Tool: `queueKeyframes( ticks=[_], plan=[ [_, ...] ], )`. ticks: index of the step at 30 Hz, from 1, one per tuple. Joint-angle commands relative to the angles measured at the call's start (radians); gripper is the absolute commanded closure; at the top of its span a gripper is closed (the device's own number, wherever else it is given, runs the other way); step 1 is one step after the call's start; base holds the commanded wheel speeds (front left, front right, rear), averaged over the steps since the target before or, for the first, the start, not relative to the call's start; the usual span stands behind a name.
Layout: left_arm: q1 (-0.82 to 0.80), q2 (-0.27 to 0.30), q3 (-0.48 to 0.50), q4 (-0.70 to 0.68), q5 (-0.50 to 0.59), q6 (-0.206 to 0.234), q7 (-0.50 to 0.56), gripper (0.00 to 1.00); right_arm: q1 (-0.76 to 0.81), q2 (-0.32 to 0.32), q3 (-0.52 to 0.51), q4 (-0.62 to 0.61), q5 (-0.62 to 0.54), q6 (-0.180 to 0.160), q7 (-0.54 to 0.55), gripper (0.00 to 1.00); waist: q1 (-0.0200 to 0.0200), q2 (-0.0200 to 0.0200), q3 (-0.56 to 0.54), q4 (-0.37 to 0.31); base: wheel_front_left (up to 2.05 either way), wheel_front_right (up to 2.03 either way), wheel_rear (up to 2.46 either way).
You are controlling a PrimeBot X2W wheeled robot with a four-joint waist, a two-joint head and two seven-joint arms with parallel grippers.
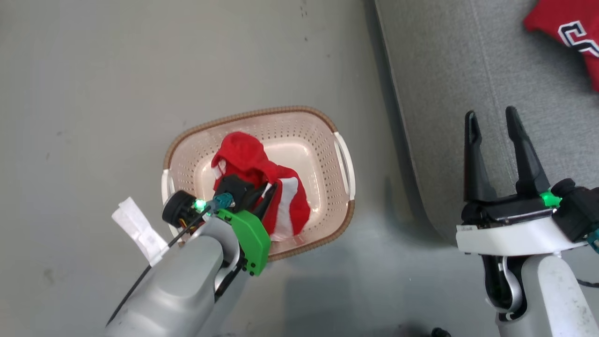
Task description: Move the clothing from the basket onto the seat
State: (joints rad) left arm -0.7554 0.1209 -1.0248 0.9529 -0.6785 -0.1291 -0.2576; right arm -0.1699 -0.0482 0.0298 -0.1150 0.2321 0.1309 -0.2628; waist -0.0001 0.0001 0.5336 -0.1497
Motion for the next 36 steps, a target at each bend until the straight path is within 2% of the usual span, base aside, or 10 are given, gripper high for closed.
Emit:
queueKeyframes(
  ticks=[1, 5, 10, 14, 22, 27, 33, 36],
  plan=[
    [0.045, 0.014, 0.013, -0.022, -0.016, -0.002, -0.008, 1.00, 0.036, -0.004, 0.003, 0.011, 0.003, 0.000, -0.003, 0.00, 0.0001, -0.0001, -0.235, 0.035, 0.00, 0.00, 0.00],
    [0.141, 0.030, 0.093, -0.130, -0.051, 0.003, -0.008, 1.00, 0.095, -0.004, 0.018, 0.038, 0.007, 0.000, -0.003, 0.00, 0.0001, -0.0001, -0.356, 0.029, 0.00, 0.00, 0.00],
    [0.273, 0.059, 0.187, -0.320, -0.001, 0.049, -0.008, 1.00, 0.167, -0.004, 0.027, 0.058, 0.010, 0.000, -0.003, 0.00, 0.0001, -0.0001, -0.479, 0.031, 0.00, 0.00, 0.00],
    [0.363, 0.075, 0.252, -0.466, 0.057, 0.084, -0.008, 1.00, 0.214, -0.004, 0.036, 0.068, 0.004, 0.000, -0.003, 0.00, 0.0001, -0.0001, -0.532, 0.036, 0.00, 0.00, 0.00],
    [0.497, 0.084, 0.346, -0.675, 0.126, 0.124, -0.007, 1.00, 0.276, -0.004, 0.090, 0.098, -0.019, 0.000, -0.003, 0.00, 0.0001, -0.0001, -0.605, 0.030, 0.00, 0.00, 0.00],
    [0.526, 0.092, 0.356, -0.756, 0.149, 0.130, -0.007, 1.00, 0.288, -0.004, 0.135, 0.109, -0.027, 0.000, -0.003, 0.00, 0.0001, -0.0001, -0.621, 0.030, 0.00, 0.00, 0.00],
    [0.500, 0.088, 0.333, -0.834, 0.159, 0.122, 0.010, 1.00, 0.271, -0.003, 0.251, 0.142, -0.048, 0.000, -0.003, 0.00, 0.0001, -0.0001, -0.622, 0.042, 0.00, 0.00, 0.00],
    [0.482, 0.077, 0.327, -0.874, 0.144, 0.115, 0.026, 1.00, 0.253, -0.004, 0.301, 0.154, -0.011, 0.000, -0.003, 0.00, 0.0001, -0.0001, -0.618, 0.048, 0.00, 0.00, 0.00]
  ],
)
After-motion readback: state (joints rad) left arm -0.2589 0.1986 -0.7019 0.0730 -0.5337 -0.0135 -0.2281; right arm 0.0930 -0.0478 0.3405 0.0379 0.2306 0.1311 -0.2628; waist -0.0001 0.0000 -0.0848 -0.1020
